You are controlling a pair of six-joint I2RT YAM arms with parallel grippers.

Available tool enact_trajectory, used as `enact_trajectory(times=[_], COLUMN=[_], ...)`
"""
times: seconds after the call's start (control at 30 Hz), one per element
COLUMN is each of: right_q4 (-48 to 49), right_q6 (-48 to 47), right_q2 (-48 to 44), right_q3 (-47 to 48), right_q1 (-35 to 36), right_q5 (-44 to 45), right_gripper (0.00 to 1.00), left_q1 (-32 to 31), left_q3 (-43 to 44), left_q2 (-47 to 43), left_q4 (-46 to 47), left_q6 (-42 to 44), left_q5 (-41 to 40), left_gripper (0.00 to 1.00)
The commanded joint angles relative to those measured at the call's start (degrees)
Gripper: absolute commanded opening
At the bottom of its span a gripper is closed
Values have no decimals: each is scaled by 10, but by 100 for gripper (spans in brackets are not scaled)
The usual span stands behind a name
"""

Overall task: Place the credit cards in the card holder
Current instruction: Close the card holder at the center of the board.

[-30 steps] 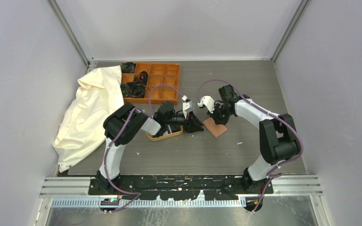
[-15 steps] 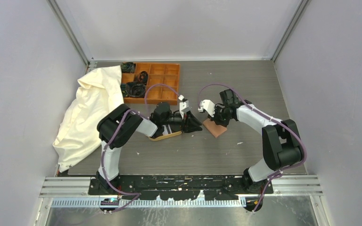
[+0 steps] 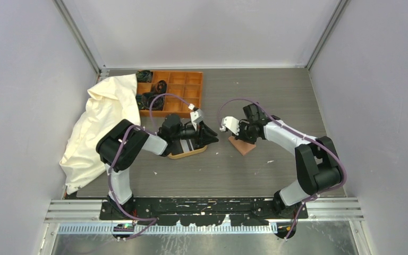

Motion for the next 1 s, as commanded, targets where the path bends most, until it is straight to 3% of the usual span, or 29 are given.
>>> enact_trajectory(times=[0.0,0.47,0.83,0.97], right_q4=[-87,-111,-149,-125], right_q6=[3,31,147,205], right_q2=[23,16,58,91], right_q3=[-45,-76,-45,-18], right_q1=[28,99,146,142], right_q5=[32,99,113,158], right_gripper=[1,1,1,4], left_q1=[9,10,10,10], left_q3=[-3,1,2,0], left_q2=[-31,-24,-25,-22], left_q4=[15,15,18,32], left_q6=[6,-5,-12,-22], left_q5=[-13,-10,-7,-2], left_gripper=[32,32,31,31])
